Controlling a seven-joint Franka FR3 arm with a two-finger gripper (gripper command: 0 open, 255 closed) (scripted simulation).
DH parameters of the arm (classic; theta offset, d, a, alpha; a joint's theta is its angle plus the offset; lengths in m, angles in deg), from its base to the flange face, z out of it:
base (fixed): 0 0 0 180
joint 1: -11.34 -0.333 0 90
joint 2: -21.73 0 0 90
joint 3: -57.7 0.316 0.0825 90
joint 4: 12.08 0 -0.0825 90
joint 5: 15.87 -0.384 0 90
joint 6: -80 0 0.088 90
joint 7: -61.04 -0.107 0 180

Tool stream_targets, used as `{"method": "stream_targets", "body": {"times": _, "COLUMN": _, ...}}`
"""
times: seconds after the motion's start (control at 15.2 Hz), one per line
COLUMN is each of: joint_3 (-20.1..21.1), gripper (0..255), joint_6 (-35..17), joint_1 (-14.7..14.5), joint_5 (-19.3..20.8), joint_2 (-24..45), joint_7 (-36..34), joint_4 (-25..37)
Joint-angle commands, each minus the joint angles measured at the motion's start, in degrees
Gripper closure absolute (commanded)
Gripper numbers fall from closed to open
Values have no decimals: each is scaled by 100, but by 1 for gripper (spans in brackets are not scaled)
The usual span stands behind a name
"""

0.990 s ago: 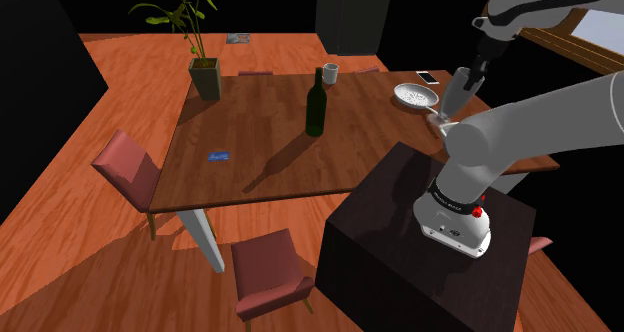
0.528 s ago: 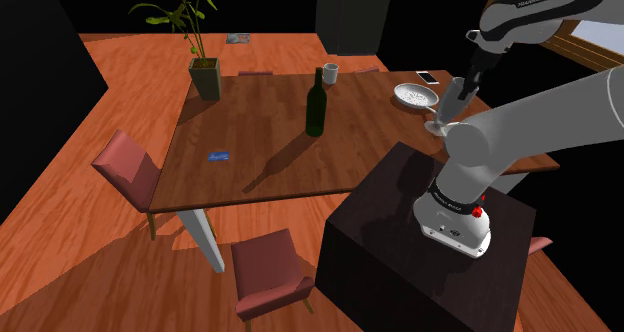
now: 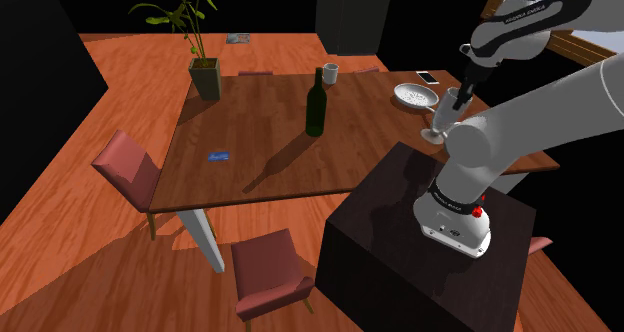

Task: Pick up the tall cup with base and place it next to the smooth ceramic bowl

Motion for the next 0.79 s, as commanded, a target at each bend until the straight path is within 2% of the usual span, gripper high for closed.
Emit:
{"method": "stream_targets", "body": {"times": 0.0, "joint_3": -109, "gripper": 255, "joint_6": -192, "joint_1": -42, "joint_5": 24, "joint_2": 116, "joint_7": 14, "joint_4": -64}}
{"method": "stream_targets", "body": {"times": 0.4, "joint_3": -538, "gripper": 255, "joint_6": -867, "joint_1": -289, "joint_5": 22, "joint_2": 609, "joint_7": 98, "joint_4": -235}}
{"method": "stream_targets", "body": {"times": 0.73, "joint_3": -986, "gripper": 255, "joint_6": -1480, "joint_1": -634, "joint_5": -107, "joint_2": 1111, "joint_7": 243, "joint_4": -345}}
